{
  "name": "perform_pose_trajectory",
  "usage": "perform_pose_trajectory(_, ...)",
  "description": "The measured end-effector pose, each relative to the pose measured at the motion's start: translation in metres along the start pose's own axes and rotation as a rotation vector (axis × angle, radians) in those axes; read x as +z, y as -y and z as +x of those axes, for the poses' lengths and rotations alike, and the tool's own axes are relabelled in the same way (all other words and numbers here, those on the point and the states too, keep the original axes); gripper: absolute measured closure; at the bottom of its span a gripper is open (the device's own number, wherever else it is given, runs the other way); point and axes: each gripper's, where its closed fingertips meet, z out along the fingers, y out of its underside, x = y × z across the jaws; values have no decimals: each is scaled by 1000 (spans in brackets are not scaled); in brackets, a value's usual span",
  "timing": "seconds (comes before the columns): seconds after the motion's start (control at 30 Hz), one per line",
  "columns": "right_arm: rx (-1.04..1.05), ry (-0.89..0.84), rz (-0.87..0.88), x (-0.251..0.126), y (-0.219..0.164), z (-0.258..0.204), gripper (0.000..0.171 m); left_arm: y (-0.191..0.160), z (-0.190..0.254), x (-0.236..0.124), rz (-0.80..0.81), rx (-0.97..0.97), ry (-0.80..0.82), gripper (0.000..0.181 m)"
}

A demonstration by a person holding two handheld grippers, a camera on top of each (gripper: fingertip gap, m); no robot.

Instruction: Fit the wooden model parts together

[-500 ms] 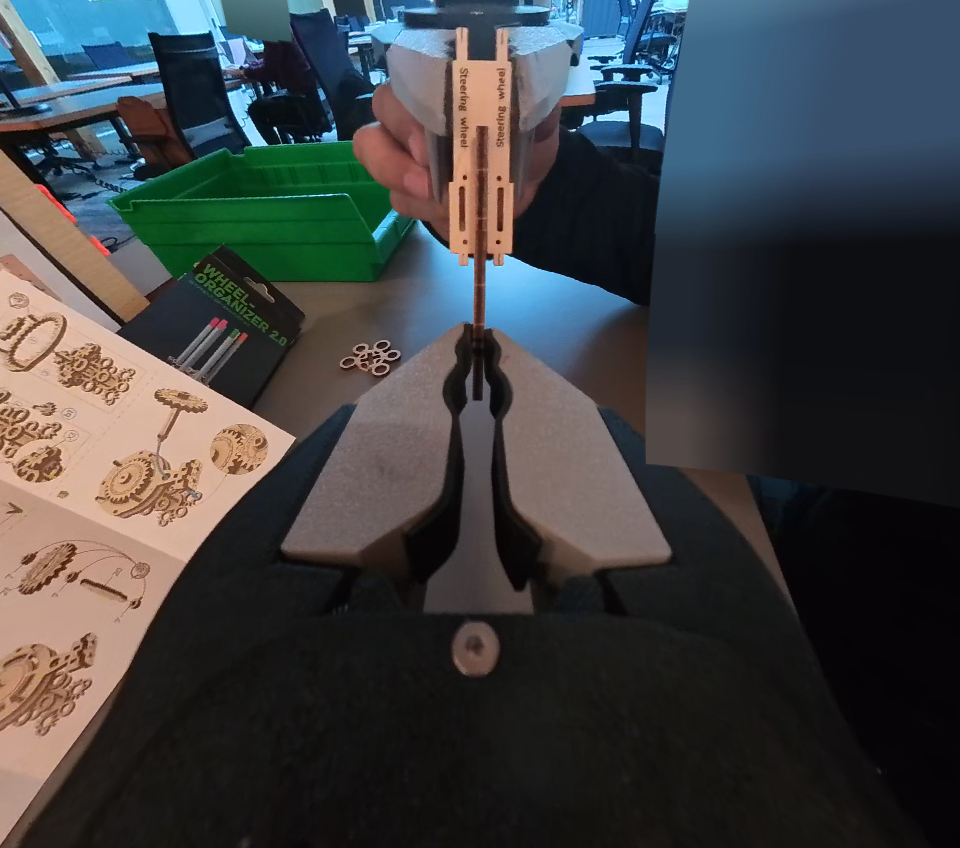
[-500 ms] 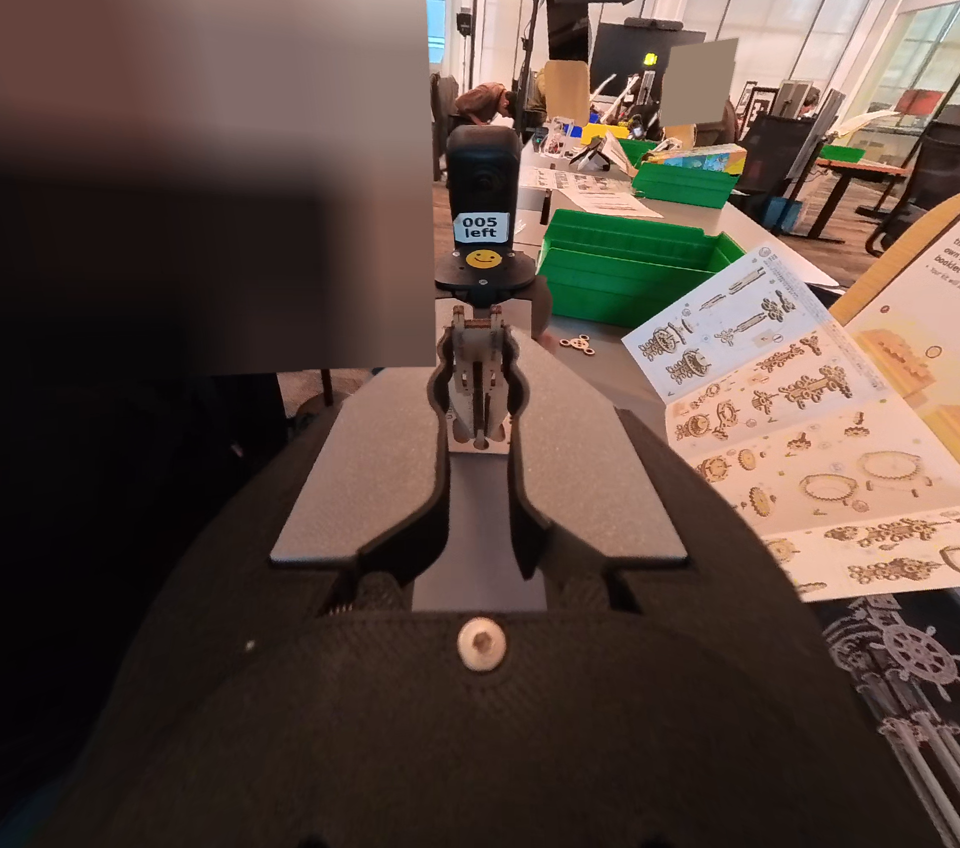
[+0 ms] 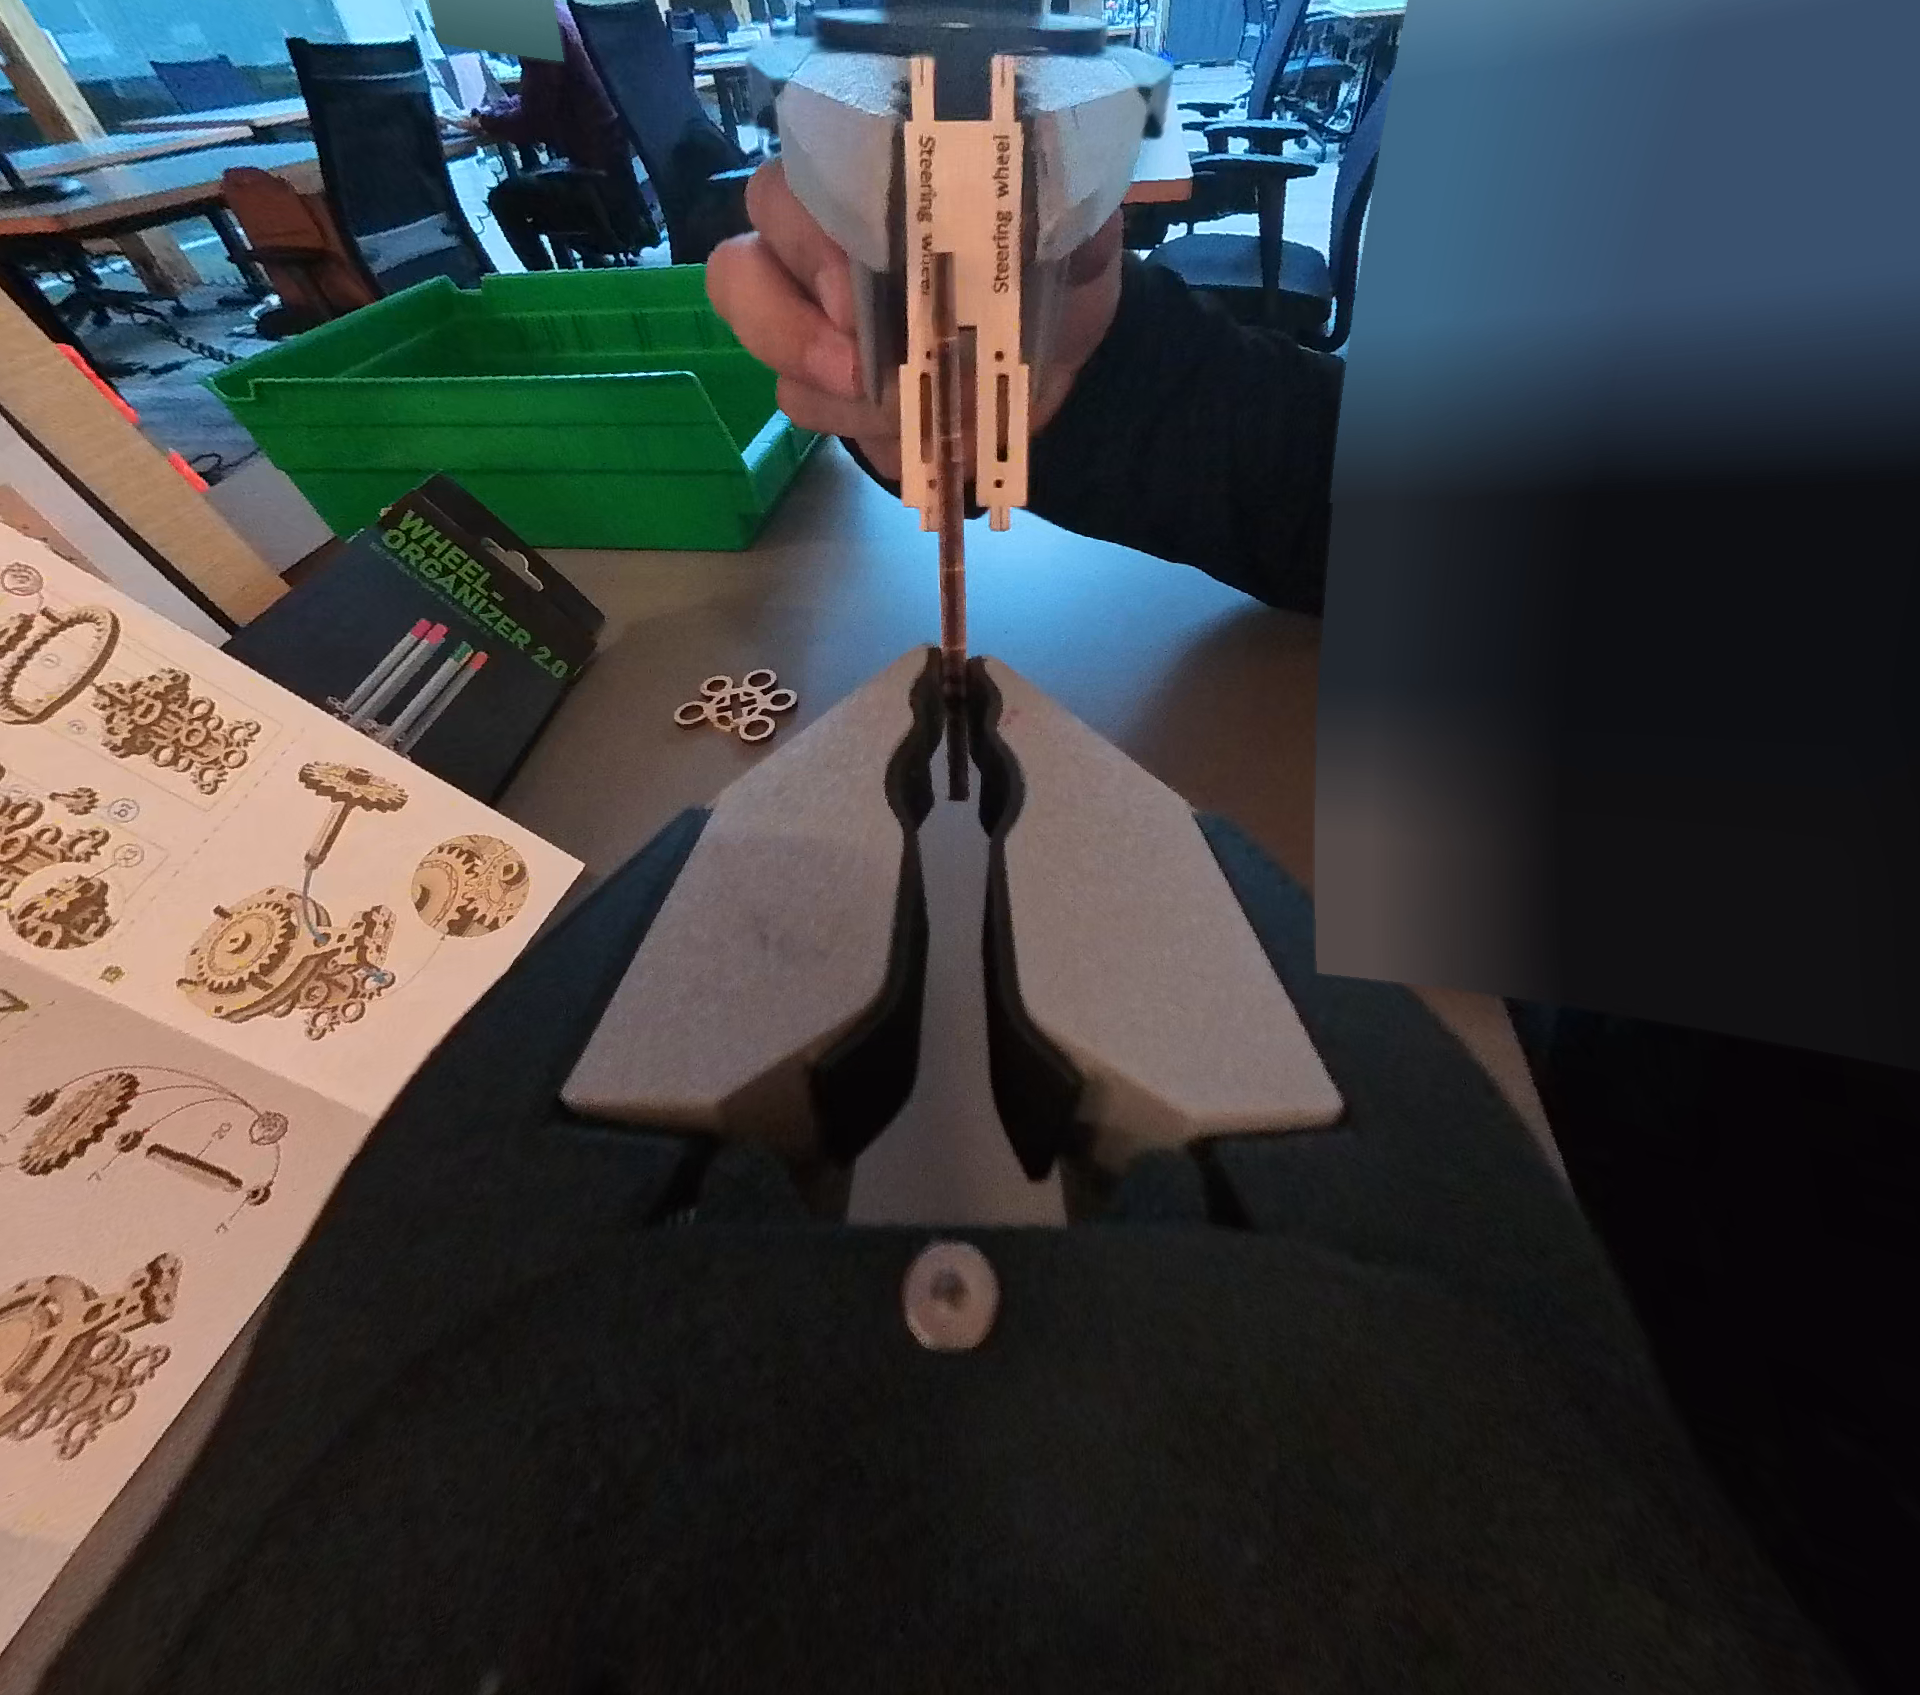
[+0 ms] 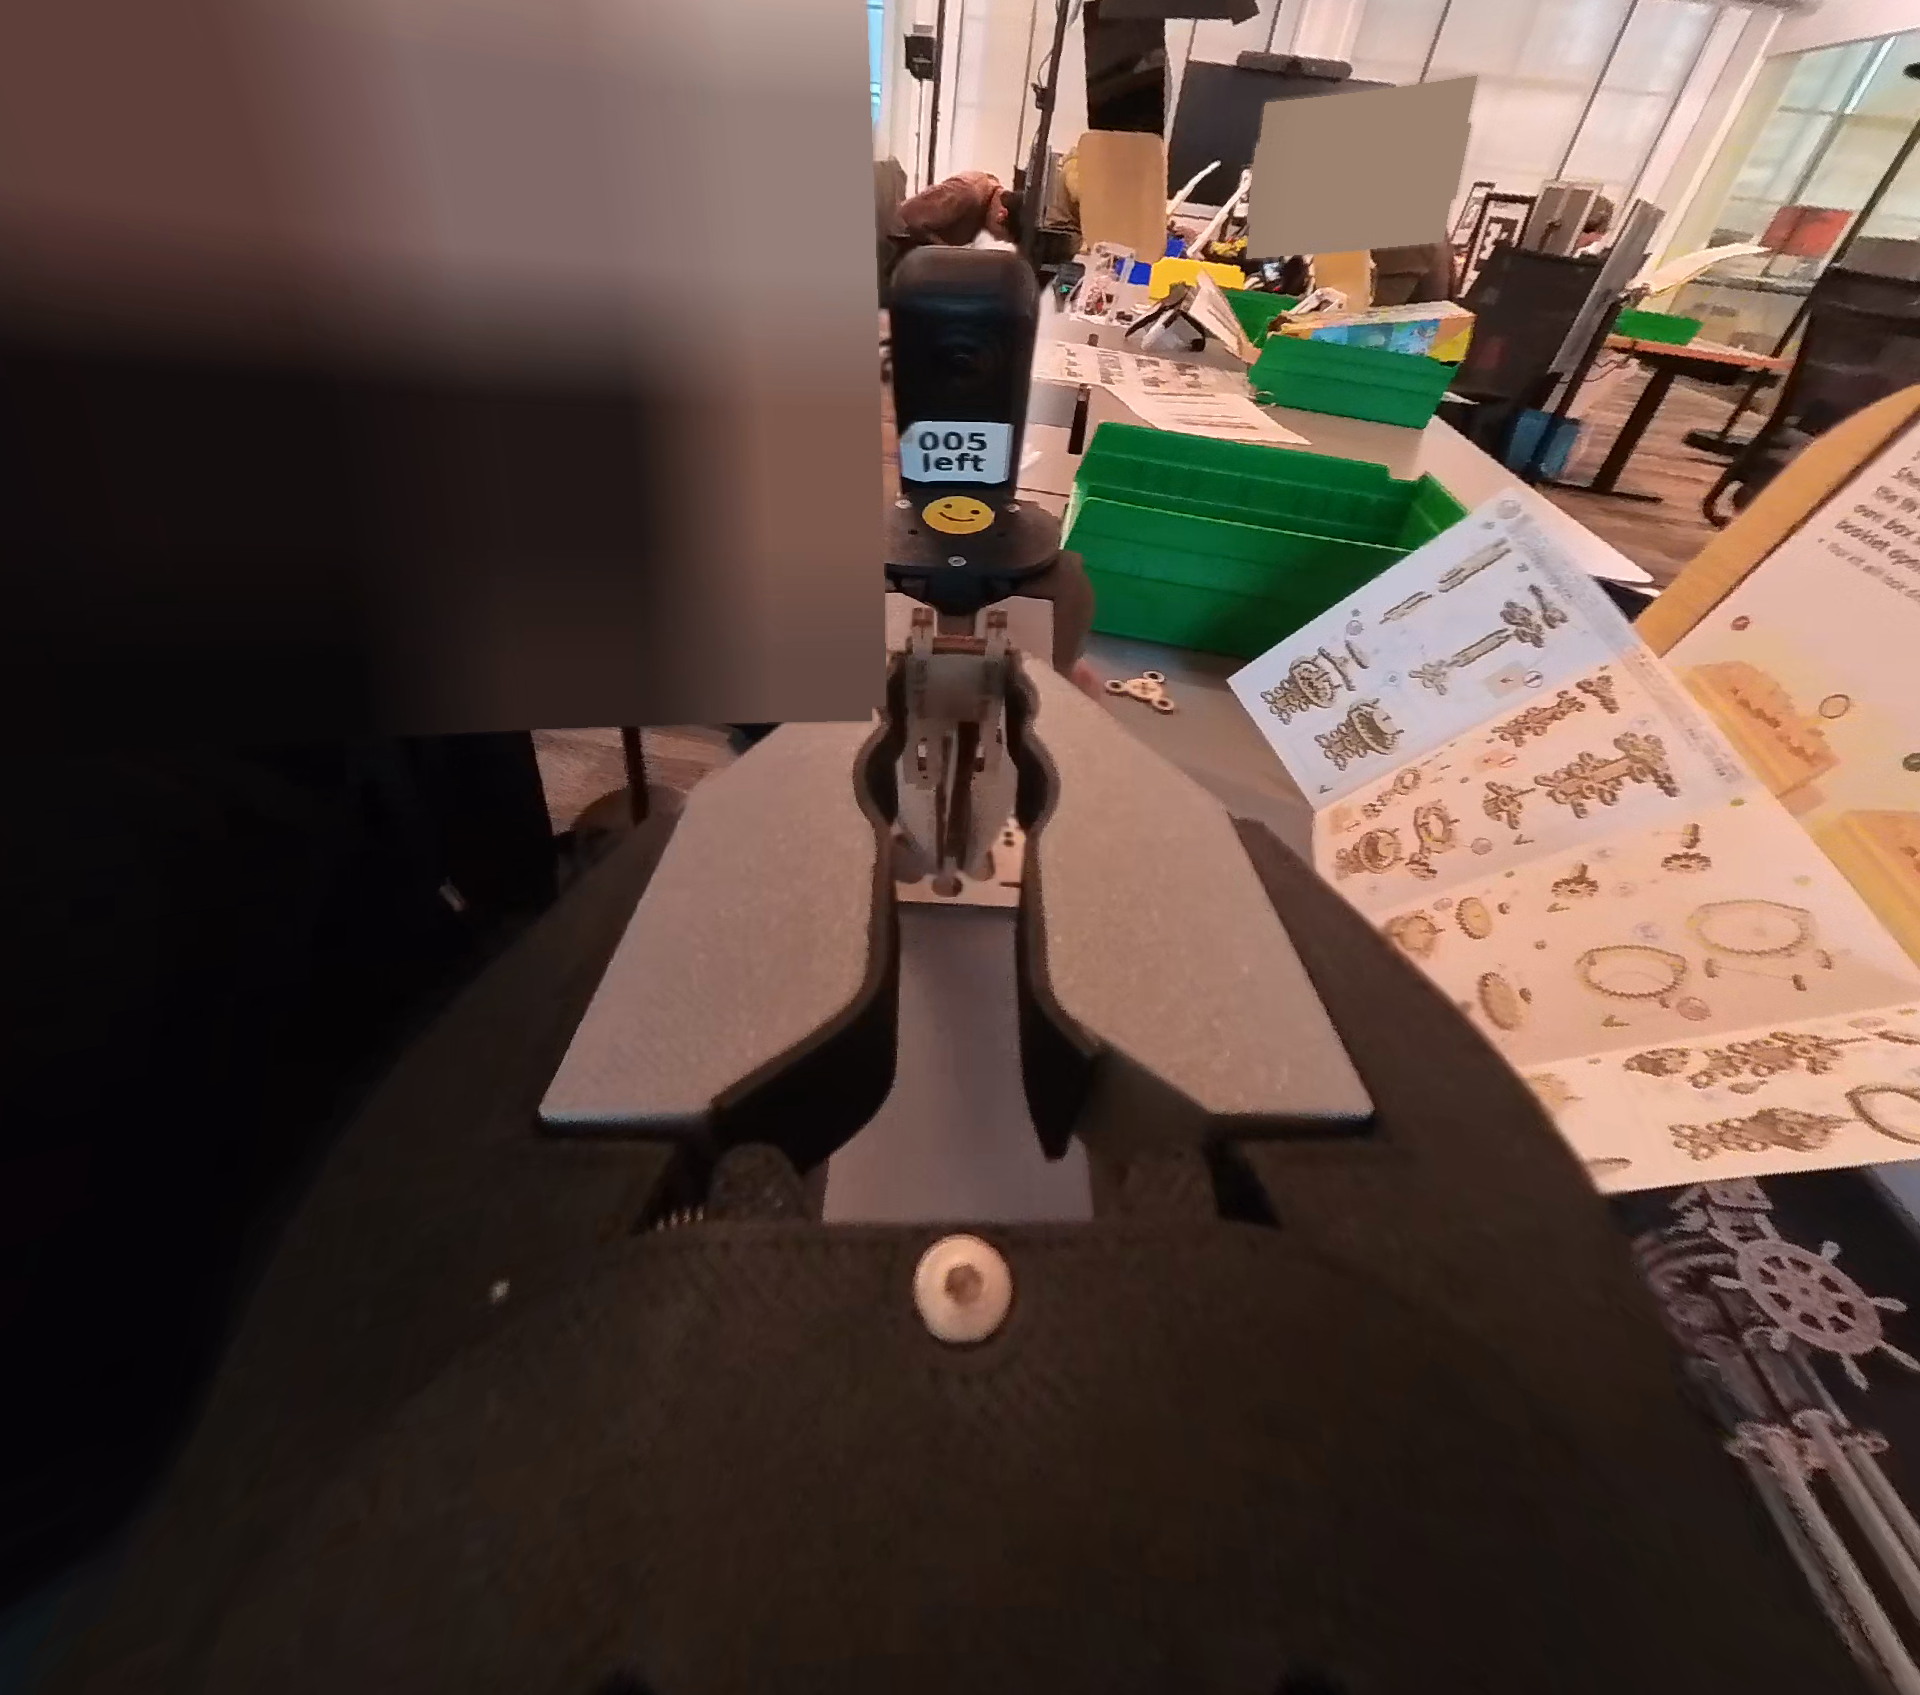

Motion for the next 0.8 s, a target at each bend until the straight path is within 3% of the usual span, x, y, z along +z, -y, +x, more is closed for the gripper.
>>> perform_pose_trajectory(0.3,-8,10,-81,6,-15,-4,157,0,3,1,-4,37,5,181)
perform_pose_trajectory(0.6,13,-21,24,-2,2,2,158,8,1,-2,48,-24,-14,181)
perform_pose_trajectory(0.8,28,-11,-1,7,-7,0,157,6,0,-1,39,-27,-2,180)
